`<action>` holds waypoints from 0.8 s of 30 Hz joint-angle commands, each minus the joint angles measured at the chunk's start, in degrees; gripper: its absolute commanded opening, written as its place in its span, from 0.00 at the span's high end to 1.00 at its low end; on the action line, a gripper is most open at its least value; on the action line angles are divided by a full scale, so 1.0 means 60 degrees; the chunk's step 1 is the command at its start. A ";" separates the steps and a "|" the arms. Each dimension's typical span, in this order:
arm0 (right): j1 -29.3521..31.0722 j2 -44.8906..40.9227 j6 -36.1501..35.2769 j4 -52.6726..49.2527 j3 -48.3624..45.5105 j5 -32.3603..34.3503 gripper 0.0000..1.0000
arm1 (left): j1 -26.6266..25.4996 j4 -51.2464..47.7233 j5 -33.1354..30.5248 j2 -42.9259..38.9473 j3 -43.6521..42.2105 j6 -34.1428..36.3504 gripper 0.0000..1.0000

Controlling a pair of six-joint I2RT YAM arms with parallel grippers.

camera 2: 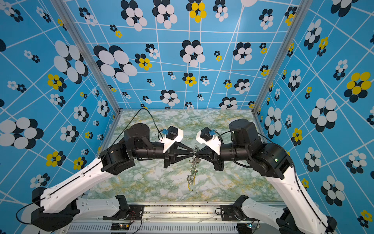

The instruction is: Put the keys on the keyring

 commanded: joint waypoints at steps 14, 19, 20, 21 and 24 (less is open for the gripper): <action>0.0037 -0.0102 0.0027 0.0384 -0.0015 -0.0305 1.00 | -0.0159 0.0504 0.0169 0.0147 0.0143 -0.0101 0.89; 0.0034 -0.0091 0.0035 0.0405 -0.0015 -0.0311 1.00 | -0.0160 0.0590 0.0176 0.0128 0.0101 -0.0137 0.94; 0.0035 -0.0094 0.0025 0.0406 -0.0015 -0.0316 1.00 | -0.0161 0.0611 0.0183 0.0121 0.0095 -0.0137 0.96; 0.0030 -0.0082 0.0020 0.0405 -0.0015 -0.0313 1.00 | -0.0160 0.0612 0.0195 0.0117 0.0089 -0.0139 0.97; 0.0026 -0.0084 0.0033 0.0405 0.0001 -0.0316 1.00 | -0.0169 0.0627 0.0224 0.0121 0.0092 -0.0138 1.00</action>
